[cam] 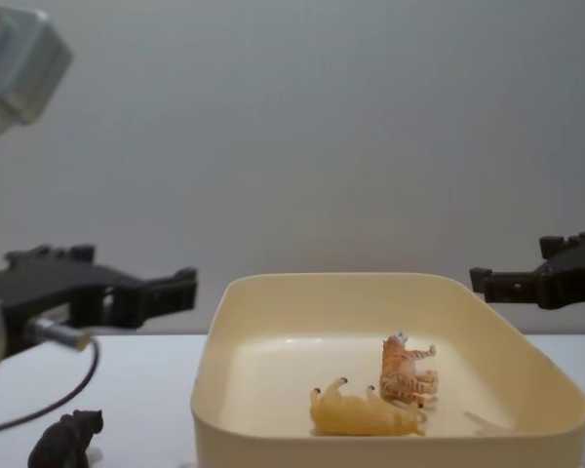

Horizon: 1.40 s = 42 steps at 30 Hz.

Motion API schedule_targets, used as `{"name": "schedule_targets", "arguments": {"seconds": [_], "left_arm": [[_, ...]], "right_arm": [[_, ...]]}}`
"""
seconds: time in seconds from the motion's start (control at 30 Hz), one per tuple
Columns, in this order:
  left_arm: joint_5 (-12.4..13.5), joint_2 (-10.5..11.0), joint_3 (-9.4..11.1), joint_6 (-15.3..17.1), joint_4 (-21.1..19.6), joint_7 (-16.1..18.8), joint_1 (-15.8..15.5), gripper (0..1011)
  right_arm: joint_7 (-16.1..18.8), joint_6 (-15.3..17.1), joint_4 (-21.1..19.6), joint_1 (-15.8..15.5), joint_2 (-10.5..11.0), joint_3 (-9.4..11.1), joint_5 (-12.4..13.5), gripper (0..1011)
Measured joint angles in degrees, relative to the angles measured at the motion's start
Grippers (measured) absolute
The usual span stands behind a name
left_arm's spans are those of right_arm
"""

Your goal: Pick up the toy alternately with two hands and place it into the central storage box.

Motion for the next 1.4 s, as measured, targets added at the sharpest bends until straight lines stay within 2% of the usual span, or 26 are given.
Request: {"name": "schedule_targets", "arguments": {"seconds": [0.3, 0.63, 1.0, 1.4], "left_arm": [[-5.7, 4.1, -1.3, 6.0, -6.0, 4.7, 5.2, 1002], [-8.2, 6.6, -2.2, 11.5, -7.9, 5.2, 7.5, 1002], [-8.2, 6.7, -2.9, 14.3, -6.4, 4.0, 7.7, 1002], [-9.0, 5.5, -3.5, 14.1, -3.6, 2.9, 7.4, 1002]], "right_arm": [[-0.1, 0.1, -0.2, -0.2, 0.2, 0.1, 0.1, 1001], [-0.2, 0.2, -0.3, -0.3, 0.2, 0.1, 0.1, 1001], [-0.2, 0.2, -0.3, -0.4, 0.3, 0.2, 0.1, 1001], [-0.2, 0.2, -0.3, -0.4, 0.3, 0.2, 0.1, 1001]]}}
